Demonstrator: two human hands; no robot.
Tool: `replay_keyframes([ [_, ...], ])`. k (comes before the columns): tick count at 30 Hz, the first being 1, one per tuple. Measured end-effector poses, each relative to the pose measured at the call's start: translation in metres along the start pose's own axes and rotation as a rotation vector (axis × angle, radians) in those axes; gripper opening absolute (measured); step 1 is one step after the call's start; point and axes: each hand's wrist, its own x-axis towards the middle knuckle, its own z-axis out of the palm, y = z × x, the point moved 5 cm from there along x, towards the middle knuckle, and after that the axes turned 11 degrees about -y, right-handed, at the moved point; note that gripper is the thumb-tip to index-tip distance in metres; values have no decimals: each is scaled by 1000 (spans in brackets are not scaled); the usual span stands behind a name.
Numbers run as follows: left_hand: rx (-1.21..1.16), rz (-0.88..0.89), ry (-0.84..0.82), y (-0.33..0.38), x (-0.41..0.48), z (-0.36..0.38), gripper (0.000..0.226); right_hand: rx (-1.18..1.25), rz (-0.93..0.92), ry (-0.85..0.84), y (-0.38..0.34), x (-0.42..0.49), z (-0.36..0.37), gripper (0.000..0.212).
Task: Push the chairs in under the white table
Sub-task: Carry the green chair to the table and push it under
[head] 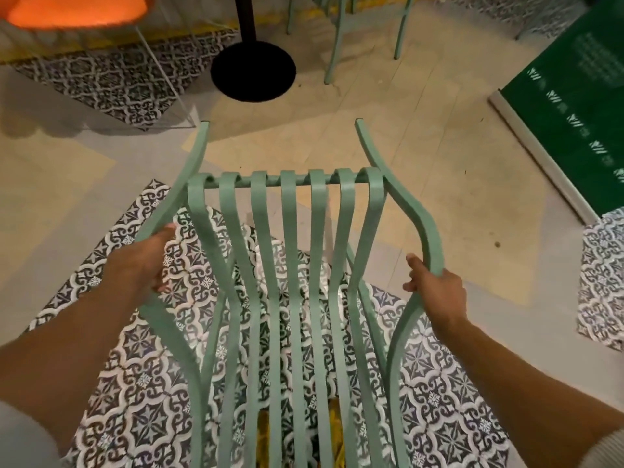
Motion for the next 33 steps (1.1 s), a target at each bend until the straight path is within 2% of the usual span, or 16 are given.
replay_keyframes([
  [4, -14, 3, -28, -6, 5, 2, 79, 115, 165, -49, 66, -8, 29, 42],
  [7, 37, 7, 19, -12, 5, -2, 83, 128, 196, -54, 77, -4, 43, 27],
  [9, 71, 8, 50, -11, 1, -2, 84, 116, 216, -22, 76, -3, 44, 24],
  [13, -18, 149, 116, -9, -11, -5, 80, 82, 267, 85, 60, 8, 39, 47],
  [16, -115, 243, 56, -38, -24, 9, 74, 45, 267, 95, 44, 20, 35, 53],
  [19, -114, 130, 13, -79, -19, 23, 72, 47, 279, 92, 36, 29, 35, 59],
  [22, -92, 8, 3, -91, -3, 29, 58, 51, 274, 98, 33, 32, 34, 61],
  [29, 8, -4, 81, -55, -5, 19, 43, 28, 241, 50, -14, 29, 20, 60],
  [33, 68, -25, 87, -36, -26, 6, 51, -61, 227, 41, -45, 19, 3, 55],
])
